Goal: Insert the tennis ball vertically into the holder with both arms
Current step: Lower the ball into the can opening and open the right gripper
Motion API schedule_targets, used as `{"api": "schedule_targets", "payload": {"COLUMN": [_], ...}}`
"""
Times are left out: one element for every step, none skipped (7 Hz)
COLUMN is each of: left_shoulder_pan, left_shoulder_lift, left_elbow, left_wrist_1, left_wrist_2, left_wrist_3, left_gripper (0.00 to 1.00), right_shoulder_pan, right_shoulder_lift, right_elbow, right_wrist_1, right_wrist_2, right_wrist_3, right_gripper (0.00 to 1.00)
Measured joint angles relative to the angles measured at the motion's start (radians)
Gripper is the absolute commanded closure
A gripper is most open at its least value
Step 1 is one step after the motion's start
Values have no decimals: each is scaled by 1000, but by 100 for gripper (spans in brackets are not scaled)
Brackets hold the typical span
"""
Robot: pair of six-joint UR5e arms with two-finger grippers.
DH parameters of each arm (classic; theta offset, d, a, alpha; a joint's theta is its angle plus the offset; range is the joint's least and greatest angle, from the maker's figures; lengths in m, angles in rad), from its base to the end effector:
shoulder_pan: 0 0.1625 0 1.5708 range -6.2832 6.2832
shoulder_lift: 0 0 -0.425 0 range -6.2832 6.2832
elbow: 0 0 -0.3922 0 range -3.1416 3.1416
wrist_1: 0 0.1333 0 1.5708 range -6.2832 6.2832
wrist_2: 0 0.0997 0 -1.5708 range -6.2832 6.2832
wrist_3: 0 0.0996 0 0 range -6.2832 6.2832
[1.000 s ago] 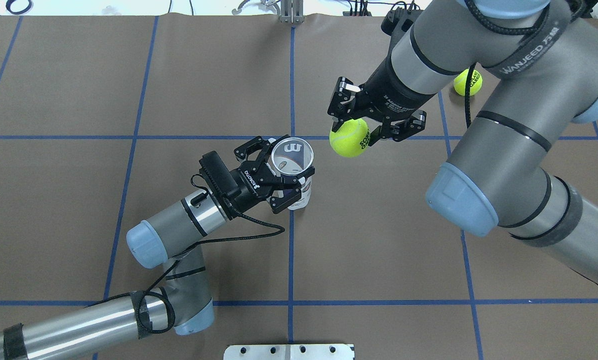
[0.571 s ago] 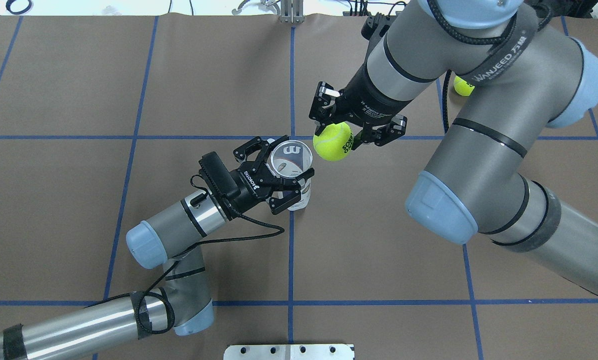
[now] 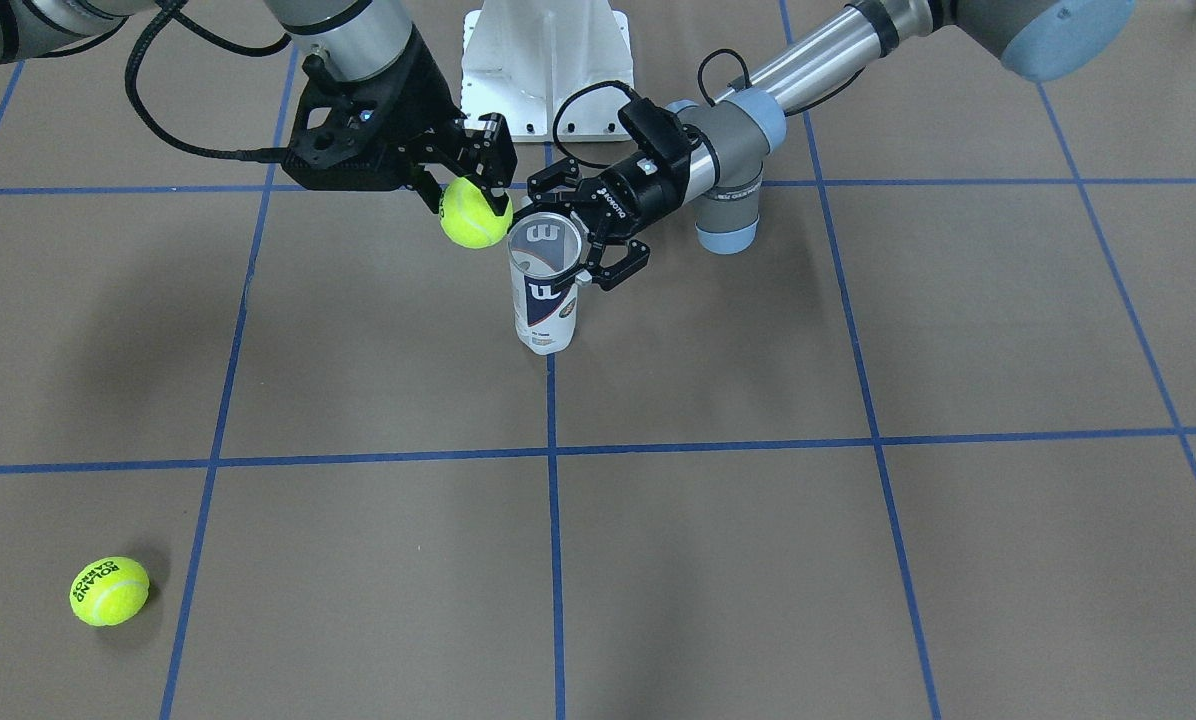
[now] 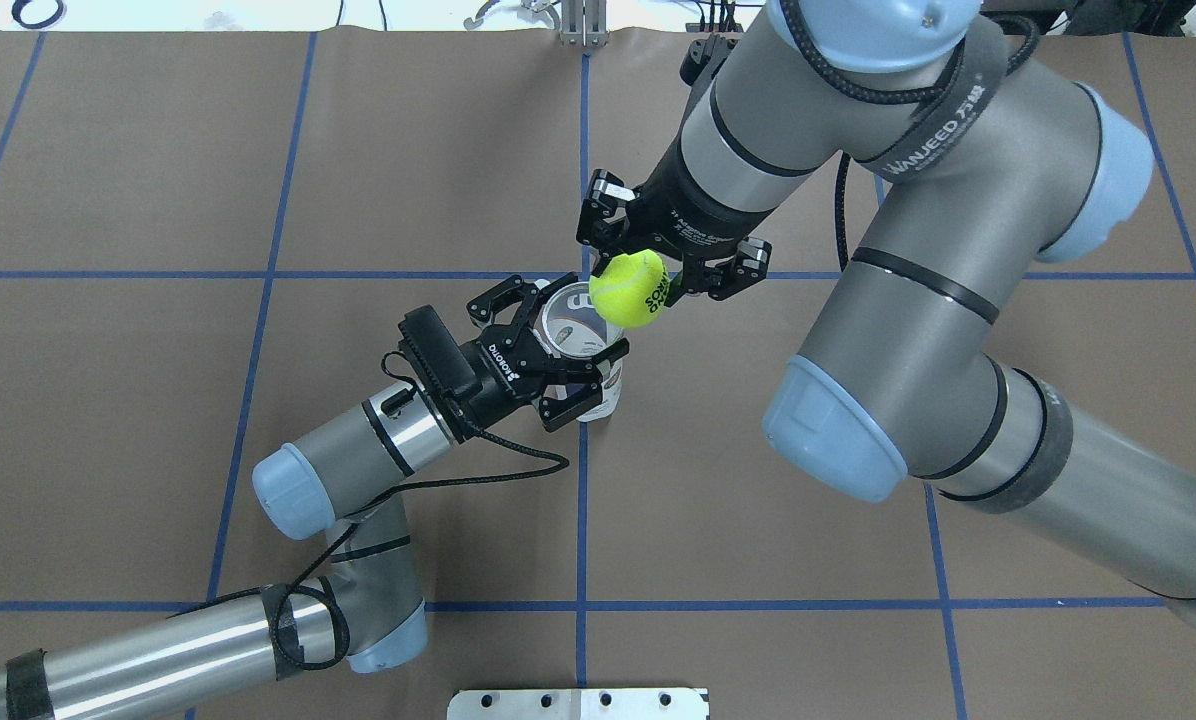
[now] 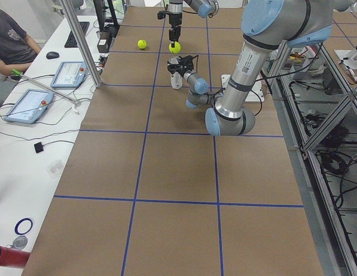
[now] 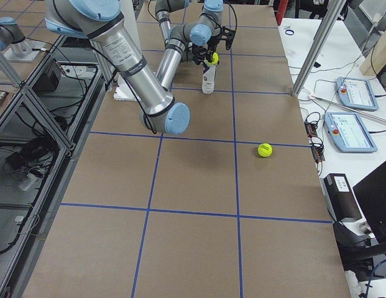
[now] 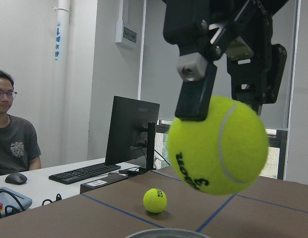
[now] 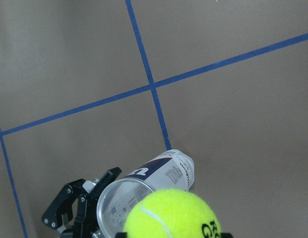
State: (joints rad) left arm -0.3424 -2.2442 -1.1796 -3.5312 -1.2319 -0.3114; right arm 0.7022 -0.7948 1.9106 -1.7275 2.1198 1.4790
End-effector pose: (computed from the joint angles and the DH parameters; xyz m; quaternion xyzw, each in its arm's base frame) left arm 0.5594 -0.3761 0.2490 0.6884 0.5653 0.0534 0.4513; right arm -0.4031 -0.4476 0.0807 -0.0501 -0.5025 0.1373 0.8521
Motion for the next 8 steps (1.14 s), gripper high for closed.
{"api": "schedule_targets", "payload": {"left_shoulder_pan": [0,0,0,0,0,0,0,0], "left_shoulder_lift": [0,0,0,0,0,0,0,0], "left_elbow": [0,0,0,0,0,0,0,0], "left_wrist_1": [0,0,0,0,0,0,0,0], "left_wrist_2": [0,0,0,0,0,0,0,0], "left_wrist_3": [0,0,0,1,0,0,0,0], "left_gripper": [14,17,16,16,16,16,16,16], "right_shoulder_pan": [-11,-20,-25,-31,-37,-44,-50,-52], "right_shoulder_lift": [15,23,27,29,29,30,31,33], "right_elbow": [-12,-20,-23,-24,-25,-26,-27,-29], "right_wrist_1": [0,0,0,0,0,1,1,2], "right_wrist_2": [-12,-21,-28,-35,-42,-49,-56,-58], "right_wrist_3": [10,18,23,25,25,26,26,26], "right_gripper": [100,100,100,100,100,100,54,14]}}
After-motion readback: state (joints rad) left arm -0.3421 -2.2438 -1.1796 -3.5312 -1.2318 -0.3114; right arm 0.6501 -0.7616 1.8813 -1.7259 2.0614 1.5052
